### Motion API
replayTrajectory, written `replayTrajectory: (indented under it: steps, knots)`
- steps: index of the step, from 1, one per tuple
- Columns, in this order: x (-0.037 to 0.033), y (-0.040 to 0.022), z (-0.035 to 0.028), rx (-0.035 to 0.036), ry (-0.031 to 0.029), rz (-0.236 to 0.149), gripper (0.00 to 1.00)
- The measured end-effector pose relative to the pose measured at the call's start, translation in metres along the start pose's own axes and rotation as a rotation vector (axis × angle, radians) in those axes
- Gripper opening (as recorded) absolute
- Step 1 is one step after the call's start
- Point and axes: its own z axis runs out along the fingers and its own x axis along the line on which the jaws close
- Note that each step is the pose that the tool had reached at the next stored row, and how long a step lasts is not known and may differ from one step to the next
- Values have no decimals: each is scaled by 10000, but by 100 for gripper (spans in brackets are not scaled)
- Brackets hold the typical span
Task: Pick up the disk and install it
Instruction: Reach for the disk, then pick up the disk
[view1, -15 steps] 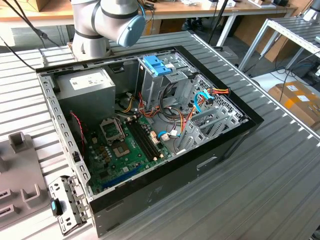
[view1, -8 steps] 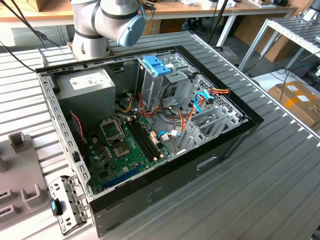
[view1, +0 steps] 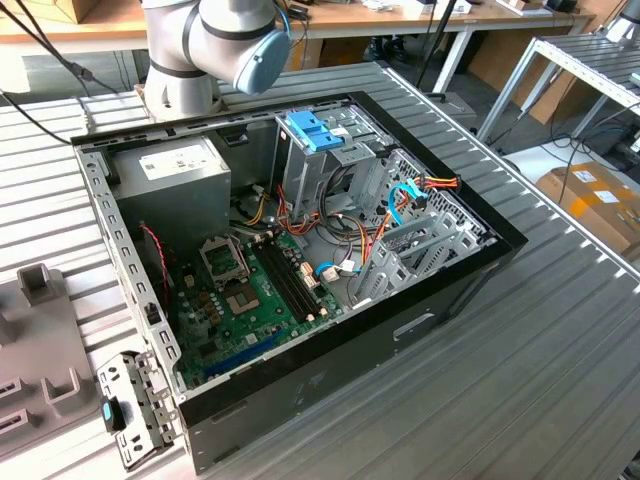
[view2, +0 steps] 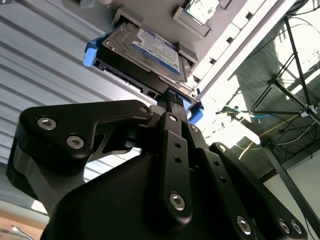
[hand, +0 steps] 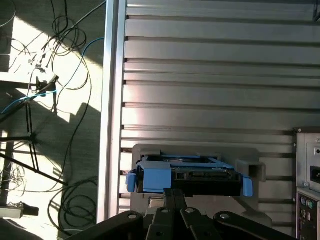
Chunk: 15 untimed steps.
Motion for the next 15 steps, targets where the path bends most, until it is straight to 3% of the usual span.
replayTrajectory:
  steps: [15]
  knots:
    - [17,35,11,10,2,-8,11]
